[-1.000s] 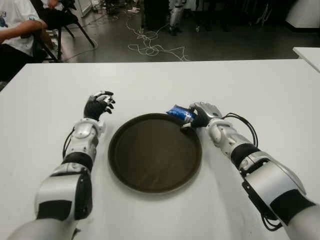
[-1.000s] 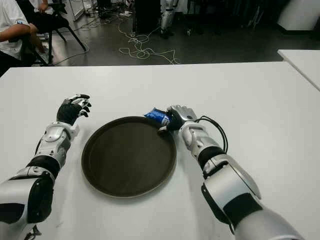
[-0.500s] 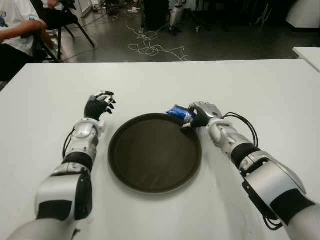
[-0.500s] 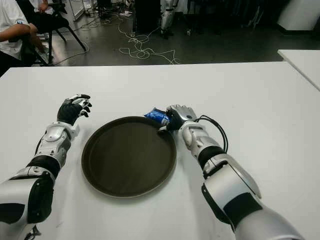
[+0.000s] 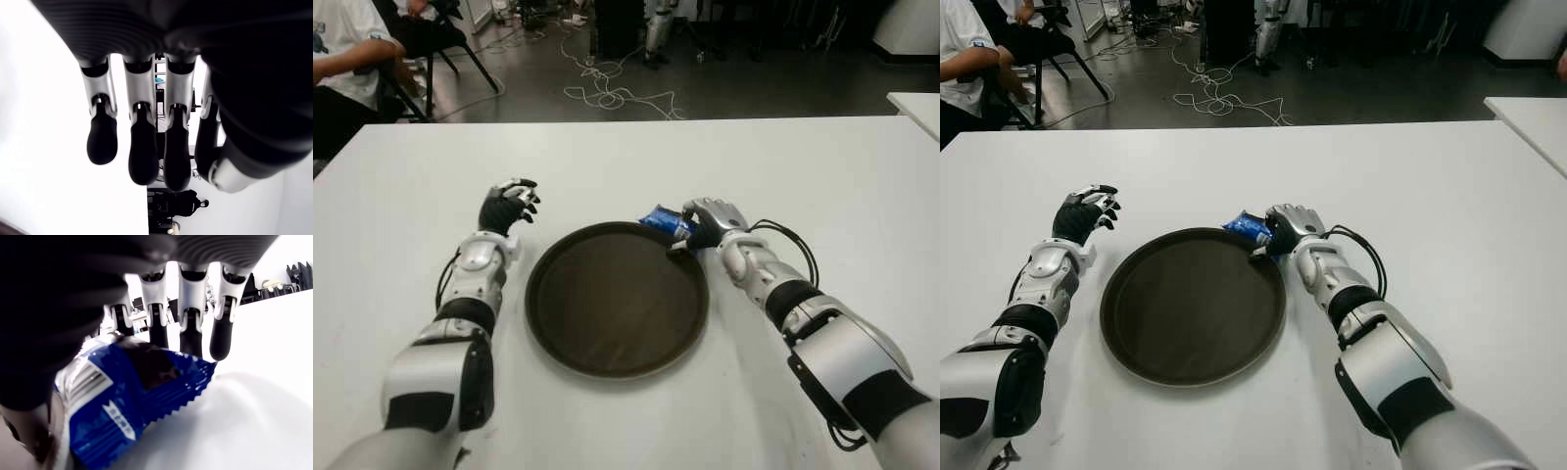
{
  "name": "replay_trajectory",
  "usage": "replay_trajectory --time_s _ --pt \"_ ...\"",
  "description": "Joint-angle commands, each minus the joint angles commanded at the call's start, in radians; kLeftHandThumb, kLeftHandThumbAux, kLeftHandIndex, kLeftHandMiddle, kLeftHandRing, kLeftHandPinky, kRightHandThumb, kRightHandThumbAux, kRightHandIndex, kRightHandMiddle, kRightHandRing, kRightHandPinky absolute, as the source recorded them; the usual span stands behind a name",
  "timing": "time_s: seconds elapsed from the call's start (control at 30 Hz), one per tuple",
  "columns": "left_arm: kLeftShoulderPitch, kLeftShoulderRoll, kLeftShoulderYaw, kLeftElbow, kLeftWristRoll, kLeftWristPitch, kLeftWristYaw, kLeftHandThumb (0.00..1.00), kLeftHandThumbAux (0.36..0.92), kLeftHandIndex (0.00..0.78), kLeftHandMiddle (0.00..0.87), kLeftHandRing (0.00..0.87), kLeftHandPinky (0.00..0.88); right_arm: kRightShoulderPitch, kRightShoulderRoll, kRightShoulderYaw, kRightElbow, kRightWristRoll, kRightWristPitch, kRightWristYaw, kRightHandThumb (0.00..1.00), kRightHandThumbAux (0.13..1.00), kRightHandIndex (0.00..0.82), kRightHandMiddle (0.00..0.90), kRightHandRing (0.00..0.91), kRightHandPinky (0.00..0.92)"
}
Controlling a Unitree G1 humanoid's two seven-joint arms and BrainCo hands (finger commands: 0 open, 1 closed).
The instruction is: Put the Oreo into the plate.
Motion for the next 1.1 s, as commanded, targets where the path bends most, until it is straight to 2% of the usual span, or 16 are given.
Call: replay_trajectory --time_s 0.07,0.17,0.33,0.63,1.1 --pt "-0.001 0.0 0.001 0.0 0.0 0.002 0.0 0.698 0.712 0.427 0.601 0.626 0.655 -0.002 -0.001 -0.002 -0.001 0.001 -0.001 0.0 0.017 0.695 0.443 0.5 0.545 0.427" --pt "-0.002 -0.001 0.002 0.001 0.0 0.004 -0.001 0.698 0.712 0.427 0.604 0.63 0.658 -0.005 -0.002 -0.005 -0.003 0.003 -0.004 -0.001 0.084 0.74 0.491 0.568 0.592 0.527" --pt "-0.002 -0.002 0.007 0.001 -0.005 0.002 -0.006 0.698 0.713 0.427 0.602 0.628 0.651 -0.003 -0.002 -0.01 -0.004 0.007 -0.008 -0.008 0.189 0.792 0.563 0.674 0.676 0.634" --pt "-0.003 -0.005 0.012 0.001 -0.008 0.003 -0.004 0.697 0.714 0.426 0.598 0.622 0.645 -0.004 -0.003 -0.023 -0.007 0.014 -0.019 -0.016 0.271 0.828 0.611 0.726 0.719 0.675" --pt "0.0 -0.006 0.01 -0.002 -0.004 0.002 0.002 0.698 0.713 0.426 0.598 0.626 0.653 0.0 -0.005 -0.042 -0.011 0.022 -0.036 -0.038 0.352 0.823 0.598 0.726 0.721 0.691"
